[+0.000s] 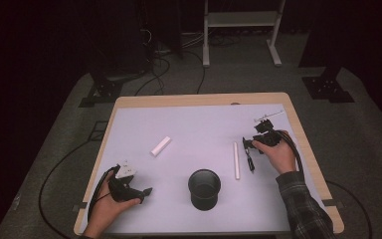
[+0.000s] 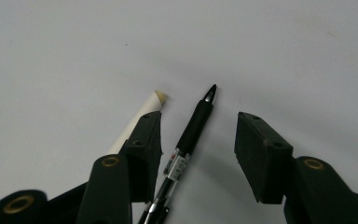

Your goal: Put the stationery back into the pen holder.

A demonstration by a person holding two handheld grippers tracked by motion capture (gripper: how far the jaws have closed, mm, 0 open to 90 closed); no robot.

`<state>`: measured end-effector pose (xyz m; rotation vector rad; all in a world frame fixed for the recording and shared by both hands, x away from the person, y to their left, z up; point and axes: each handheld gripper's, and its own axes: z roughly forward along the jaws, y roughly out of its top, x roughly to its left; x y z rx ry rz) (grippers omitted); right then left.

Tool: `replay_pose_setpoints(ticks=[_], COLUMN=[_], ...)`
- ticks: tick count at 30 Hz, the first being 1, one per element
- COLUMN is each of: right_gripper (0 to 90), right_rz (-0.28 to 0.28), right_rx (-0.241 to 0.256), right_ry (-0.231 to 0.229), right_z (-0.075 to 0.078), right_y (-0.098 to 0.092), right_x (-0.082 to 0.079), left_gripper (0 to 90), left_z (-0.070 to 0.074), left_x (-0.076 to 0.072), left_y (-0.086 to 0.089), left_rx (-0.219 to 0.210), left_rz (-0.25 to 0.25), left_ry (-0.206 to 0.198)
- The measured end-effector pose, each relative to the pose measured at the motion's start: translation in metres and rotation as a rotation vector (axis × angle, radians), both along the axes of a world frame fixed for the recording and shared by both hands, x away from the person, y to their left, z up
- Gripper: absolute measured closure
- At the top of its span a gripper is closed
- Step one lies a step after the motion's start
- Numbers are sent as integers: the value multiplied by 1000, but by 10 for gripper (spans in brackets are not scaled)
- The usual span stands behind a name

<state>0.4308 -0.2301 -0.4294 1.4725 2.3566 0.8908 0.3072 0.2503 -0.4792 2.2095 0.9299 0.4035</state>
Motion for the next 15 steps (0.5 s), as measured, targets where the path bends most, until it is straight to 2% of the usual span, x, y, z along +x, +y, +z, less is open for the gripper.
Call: replay_pose_setpoints(ticks=[10, 15], right_gripper=[550, 570], right_rz=[-13, 0], right_rx=[-26, -45], right_ry=[66, 100], right_z=[-4, -6], right_y=[8, 12], right_x=[16, 24], left_gripper=[16, 16], left_z=[0, 0], left_x=[0, 0], left_y=[0, 0], left_rx=[-2, -3], left_rz=[0, 1], left_ry=[-2, -2])
